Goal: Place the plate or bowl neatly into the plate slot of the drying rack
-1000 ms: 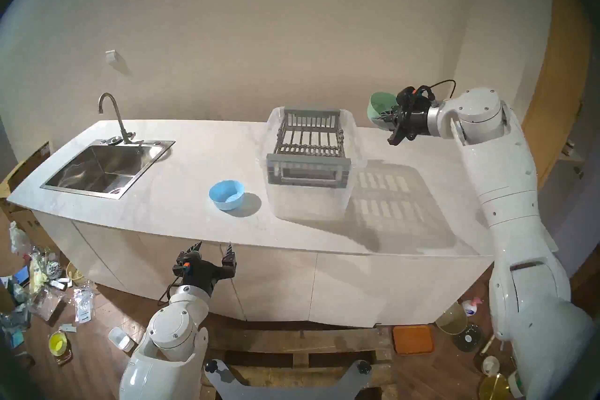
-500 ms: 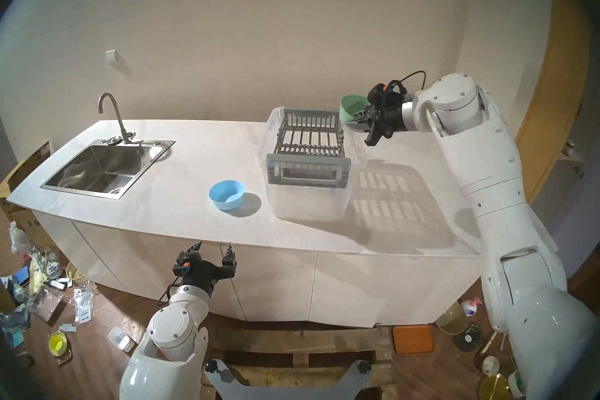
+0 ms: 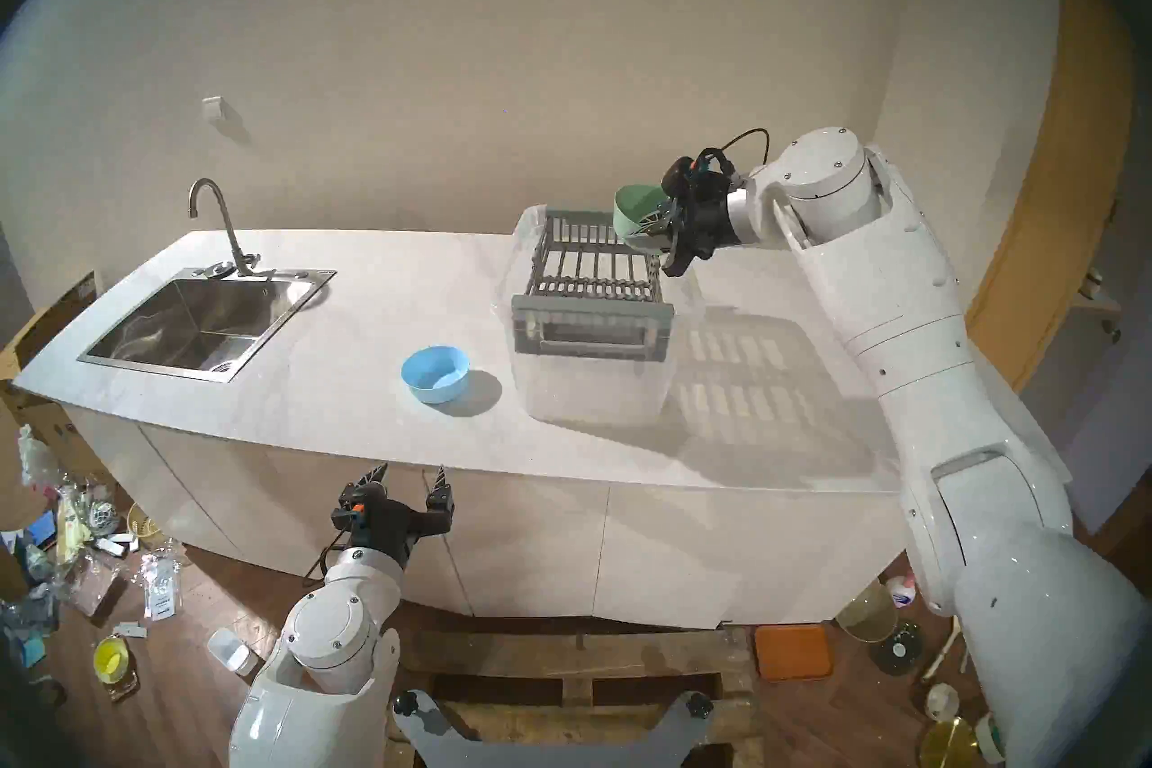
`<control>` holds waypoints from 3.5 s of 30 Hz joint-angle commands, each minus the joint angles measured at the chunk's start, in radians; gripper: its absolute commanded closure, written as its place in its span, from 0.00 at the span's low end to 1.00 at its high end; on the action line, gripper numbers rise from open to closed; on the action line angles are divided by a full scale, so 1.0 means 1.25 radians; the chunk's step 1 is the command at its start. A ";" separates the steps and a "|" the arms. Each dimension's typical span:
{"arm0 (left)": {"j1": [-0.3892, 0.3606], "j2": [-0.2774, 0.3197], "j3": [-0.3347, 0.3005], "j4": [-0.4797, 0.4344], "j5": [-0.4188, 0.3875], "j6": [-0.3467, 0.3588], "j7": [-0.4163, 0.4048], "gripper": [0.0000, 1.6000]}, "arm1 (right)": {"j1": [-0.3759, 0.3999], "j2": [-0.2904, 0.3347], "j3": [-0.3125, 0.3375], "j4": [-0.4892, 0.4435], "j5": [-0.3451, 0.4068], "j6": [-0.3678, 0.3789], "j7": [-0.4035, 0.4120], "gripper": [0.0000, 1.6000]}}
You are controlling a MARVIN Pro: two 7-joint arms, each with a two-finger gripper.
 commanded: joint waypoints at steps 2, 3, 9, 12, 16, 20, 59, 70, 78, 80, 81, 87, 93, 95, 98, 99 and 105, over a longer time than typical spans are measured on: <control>-0.004 0.000 0.002 -0.022 -0.002 -0.005 -0.003 0.00 | 0.035 -0.040 -0.014 0.000 0.003 0.002 0.002 1.00; -0.004 0.000 0.002 -0.022 -0.002 -0.005 -0.003 0.00 | 0.034 -0.045 -0.018 0.003 0.003 0.002 0.004 1.00; -0.004 0.000 0.002 -0.022 -0.002 -0.005 -0.003 0.00 | 0.031 -0.065 -0.035 0.005 0.004 0.004 0.005 1.00; -0.004 0.000 0.002 -0.022 -0.002 -0.005 -0.003 0.00 | 0.028 -0.067 -0.039 0.004 0.006 0.007 0.005 1.00; -0.004 0.000 0.002 -0.023 -0.002 -0.005 -0.004 0.00 | 0.021 -0.069 -0.044 0.008 0.005 0.007 0.003 1.00; -0.004 0.000 0.002 -0.022 -0.002 -0.005 -0.004 0.00 | 0.019 -0.070 -0.044 0.010 0.005 0.007 0.002 1.00; -0.004 0.000 0.002 -0.022 -0.002 -0.005 -0.003 0.00 | 0.012 -0.091 -0.051 0.052 -0.008 -0.046 -0.011 0.00; -0.005 0.000 0.002 -0.021 -0.002 -0.005 -0.003 0.00 | -0.007 -0.083 0.016 -0.001 0.003 -0.029 -0.058 0.00; -0.005 0.000 0.002 -0.020 -0.002 -0.005 -0.002 0.00 | -0.041 -0.115 0.195 -0.017 0.026 0.034 -0.299 0.00; -0.005 0.000 0.002 -0.020 -0.002 -0.005 -0.002 0.00 | -0.071 -0.120 0.234 -0.032 0.041 0.051 -0.348 0.00; -0.005 0.000 0.002 -0.020 -0.002 -0.005 -0.002 0.00 | -0.071 -0.120 0.234 -0.032 0.041 0.051 -0.348 0.00; -0.006 0.000 0.002 -0.020 -0.002 -0.005 -0.002 0.00 | -0.237 -0.138 0.334 -0.147 0.108 0.072 -0.500 0.00; -0.006 0.000 0.002 -0.019 -0.002 -0.005 -0.002 0.00 | -0.314 -0.162 0.364 -0.208 0.120 0.084 -0.600 0.00; -0.005 0.000 0.002 -0.020 -0.002 -0.005 -0.002 0.00 | -0.352 -0.189 0.399 -0.237 0.127 0.077 -0.658 0.00; -0.005 0.000 0.002 -0.021 -0.002 -0.005 -0.002 0.00 | -0.390 -0.198 0.415 -0.257 0.121 0.051 -0.693 0.00; -0.005 0.000 0.002 -0.021 -0.002 -0.005 -0.002 0.00 | -0.405 -0.204 0.420 -0.261 0.122 0.041 -0.708 0.00; -0.004 0.000 0.002 -0.022 -0.003 -0.005 -0.003 0.00 | -0.435 -0.217 0.437 -0.251 0.121 0.012 -0.720 0.00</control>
